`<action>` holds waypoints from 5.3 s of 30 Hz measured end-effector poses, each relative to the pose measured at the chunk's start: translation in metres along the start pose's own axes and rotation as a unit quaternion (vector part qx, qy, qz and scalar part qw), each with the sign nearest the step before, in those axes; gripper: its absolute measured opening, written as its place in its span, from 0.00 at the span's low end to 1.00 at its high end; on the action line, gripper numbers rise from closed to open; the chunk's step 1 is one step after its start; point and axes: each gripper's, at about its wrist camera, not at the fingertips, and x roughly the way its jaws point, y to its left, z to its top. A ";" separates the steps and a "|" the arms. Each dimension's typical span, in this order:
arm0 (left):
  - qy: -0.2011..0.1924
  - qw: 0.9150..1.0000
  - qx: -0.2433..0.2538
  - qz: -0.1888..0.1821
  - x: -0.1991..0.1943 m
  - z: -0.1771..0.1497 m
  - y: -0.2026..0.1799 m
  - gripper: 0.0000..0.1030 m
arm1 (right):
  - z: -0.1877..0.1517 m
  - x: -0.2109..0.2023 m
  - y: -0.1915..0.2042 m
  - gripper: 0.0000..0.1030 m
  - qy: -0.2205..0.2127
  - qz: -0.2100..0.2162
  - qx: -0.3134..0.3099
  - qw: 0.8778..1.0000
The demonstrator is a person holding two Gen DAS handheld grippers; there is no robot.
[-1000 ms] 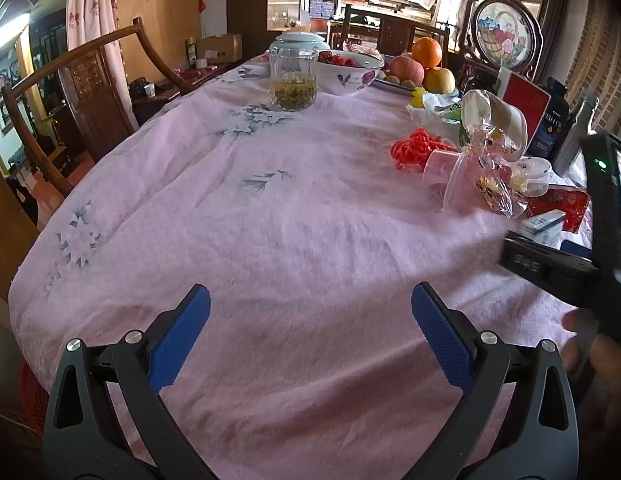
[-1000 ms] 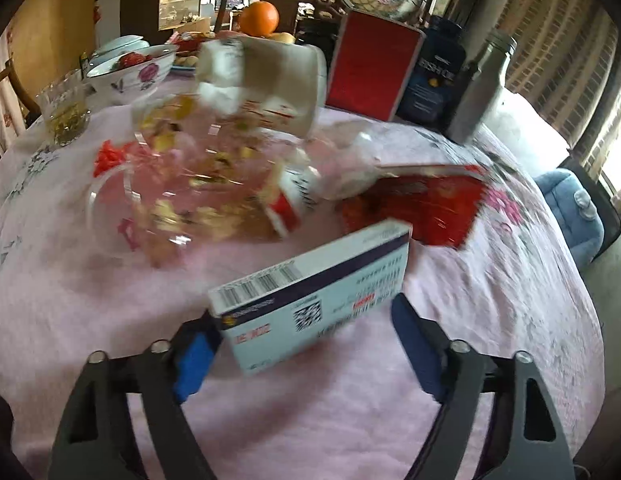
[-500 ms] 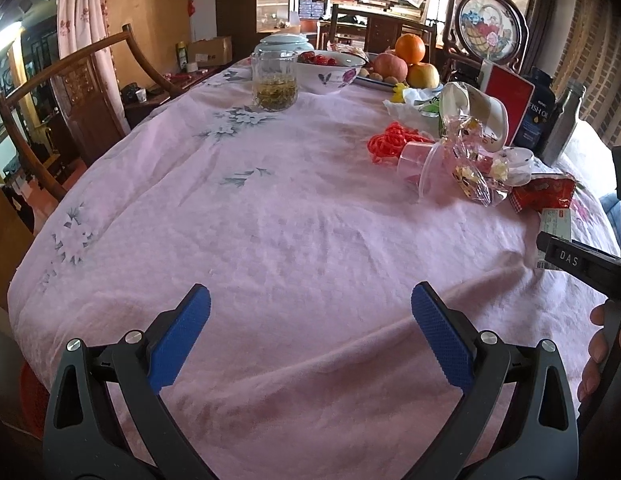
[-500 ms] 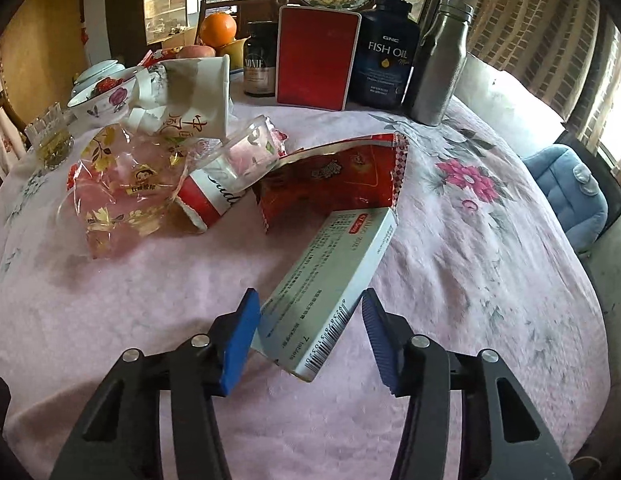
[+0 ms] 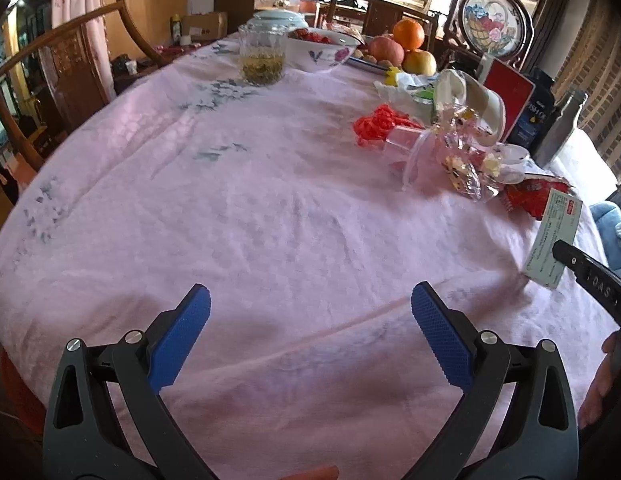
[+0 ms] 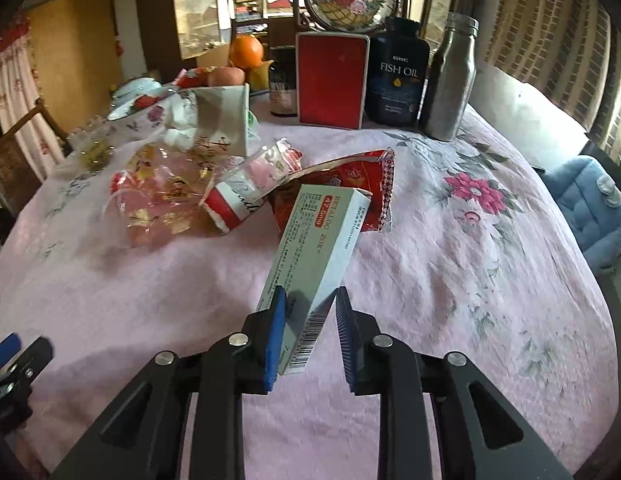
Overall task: Collect trash
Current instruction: 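Reach the right tool to the white medicine box and close on it, then lift the medicine box with the right tool while the left tool grasps the clear cup, then carry both items to the red mesh basket and open both tools over it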
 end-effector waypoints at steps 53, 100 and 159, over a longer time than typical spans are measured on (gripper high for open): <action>0.044 0.992 0.115 -0.014 0.068 0.069 -0.051 0.92 | -0.005 0.008 -0.054 0.15 0.037 0.123 0.034 0.991; -0.001 0.994 0.093 -0.063 -0.031 0.007 0.030 0.30 | -0.025 -0.034 0.045 0.15 0.051 0.212 -0.055 0.974; 0.038 0.891 -0.402 0.206 -0.103 -0.261 0.515 0.66 | -0.254 -0.056 0.634 0.37 0.296 0.441 -0.419 0.737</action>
